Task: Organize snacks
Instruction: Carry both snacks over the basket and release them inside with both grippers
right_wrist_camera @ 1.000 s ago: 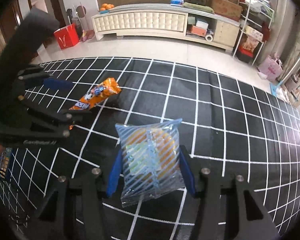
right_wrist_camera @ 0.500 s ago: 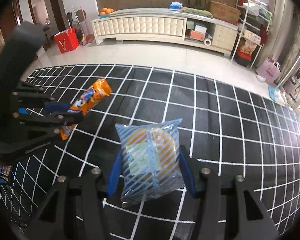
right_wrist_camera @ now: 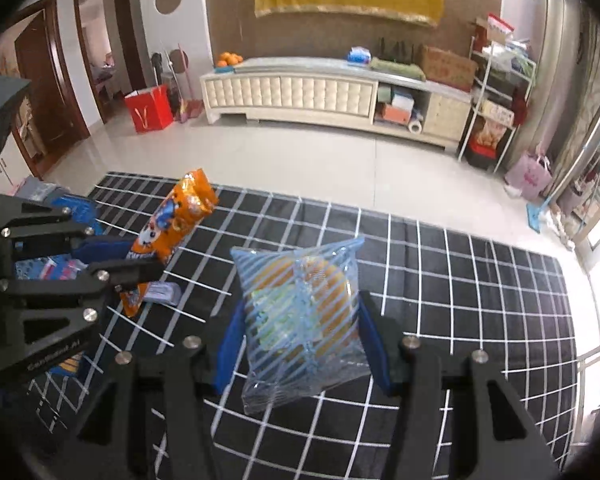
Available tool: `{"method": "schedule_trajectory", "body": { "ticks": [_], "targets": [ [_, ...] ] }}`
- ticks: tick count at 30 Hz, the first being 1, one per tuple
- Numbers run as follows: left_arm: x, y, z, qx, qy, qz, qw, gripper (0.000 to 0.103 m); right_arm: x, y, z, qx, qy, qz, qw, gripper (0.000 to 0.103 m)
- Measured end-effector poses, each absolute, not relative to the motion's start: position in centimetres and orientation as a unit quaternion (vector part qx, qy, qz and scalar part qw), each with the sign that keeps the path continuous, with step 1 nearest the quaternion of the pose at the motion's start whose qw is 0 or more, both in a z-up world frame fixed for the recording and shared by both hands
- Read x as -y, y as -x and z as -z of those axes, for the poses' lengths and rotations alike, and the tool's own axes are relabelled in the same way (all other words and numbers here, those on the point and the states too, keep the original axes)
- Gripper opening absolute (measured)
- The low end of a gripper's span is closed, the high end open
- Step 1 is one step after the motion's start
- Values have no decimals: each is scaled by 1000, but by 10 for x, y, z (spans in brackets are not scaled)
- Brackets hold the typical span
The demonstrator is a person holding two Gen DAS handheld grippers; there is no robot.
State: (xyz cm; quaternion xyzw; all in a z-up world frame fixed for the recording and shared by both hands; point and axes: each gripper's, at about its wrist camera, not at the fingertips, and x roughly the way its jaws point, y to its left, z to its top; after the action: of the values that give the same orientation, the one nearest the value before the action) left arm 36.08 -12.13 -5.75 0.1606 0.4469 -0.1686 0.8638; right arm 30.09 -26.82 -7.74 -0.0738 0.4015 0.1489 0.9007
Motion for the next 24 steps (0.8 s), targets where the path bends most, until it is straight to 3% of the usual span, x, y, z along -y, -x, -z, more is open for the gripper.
{"method": "schedule_trajectory", "body": {
  "ticks": [12, 24],
  "targets": [
    [34, -281, -24, -399, -128, 134, 898, 13, 205, -257, 22, -366, 75, -191, 908, 58],
    [-62, -232, -28, -416, -94, 77, 901, 13, 100, -236, 31, -369, 117, -268, 882, 58]
  ]
}}
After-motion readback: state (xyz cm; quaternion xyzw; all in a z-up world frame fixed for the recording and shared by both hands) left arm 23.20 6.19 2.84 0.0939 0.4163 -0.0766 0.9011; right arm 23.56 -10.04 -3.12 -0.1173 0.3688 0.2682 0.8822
